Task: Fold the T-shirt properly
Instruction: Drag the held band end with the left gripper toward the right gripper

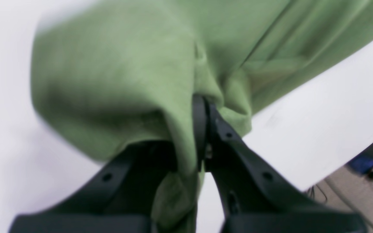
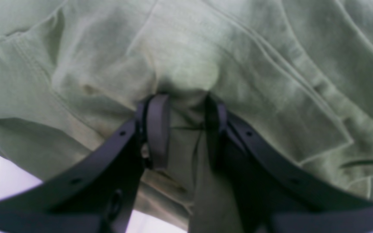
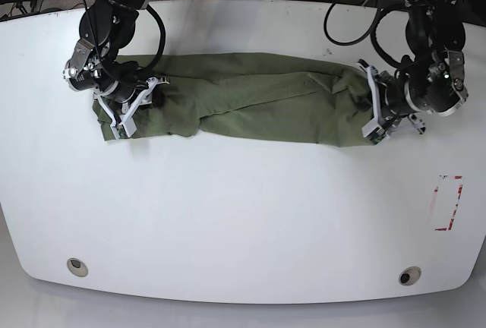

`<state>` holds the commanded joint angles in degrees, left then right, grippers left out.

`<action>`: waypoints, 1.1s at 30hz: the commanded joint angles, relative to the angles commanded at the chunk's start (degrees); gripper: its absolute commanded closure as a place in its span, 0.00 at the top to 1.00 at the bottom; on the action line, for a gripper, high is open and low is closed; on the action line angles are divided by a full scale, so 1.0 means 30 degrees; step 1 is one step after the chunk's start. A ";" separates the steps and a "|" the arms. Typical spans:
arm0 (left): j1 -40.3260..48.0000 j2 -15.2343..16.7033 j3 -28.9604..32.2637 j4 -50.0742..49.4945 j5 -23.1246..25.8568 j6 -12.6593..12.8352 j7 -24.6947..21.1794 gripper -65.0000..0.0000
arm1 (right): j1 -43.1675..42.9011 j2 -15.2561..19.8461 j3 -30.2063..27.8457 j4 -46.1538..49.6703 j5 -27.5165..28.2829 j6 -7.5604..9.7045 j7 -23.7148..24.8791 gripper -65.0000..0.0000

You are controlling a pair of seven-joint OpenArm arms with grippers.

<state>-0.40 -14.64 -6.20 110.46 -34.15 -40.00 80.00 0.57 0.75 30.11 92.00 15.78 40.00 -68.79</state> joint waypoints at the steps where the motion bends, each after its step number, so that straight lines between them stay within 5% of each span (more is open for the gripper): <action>1: -0.0088 0.0352 0.0205 0.0000 0.0000 0.0000 0.0000 0.02 | 0.0000 -0.0029 0.0000 0.0000 0.0000 0.0000 0.0000 0.28; 13: -0.1612 0.3165 0.1788 -0.2315 0.0117 0.0000 0.0000 0.03 | 0.0059 -0.0029 -0.0029 0.0000 0.0000 0.0000 0.0000 0.28; 29: -0.2081 0.4249 0.1788 -0.3399 0.0059 0.0000 0.0000 0.10 | 0.0000 -0.0029 -0.0029 0.0000 0.0029 0.0000 0.0000 0.28; 33: -0.2462 0.4777 0.1875 -0.3341 -0.0029 0.0000 0.0000 0.23 | 0.0029 -0.0029 -0.0029 0.0000 0.0029 0.0000 0.0000 0.28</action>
<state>-7.78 -0.31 -0.57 100.44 -34.24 -40.00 80.00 0.66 0.66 30.02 92.00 15.87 40.00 -68.79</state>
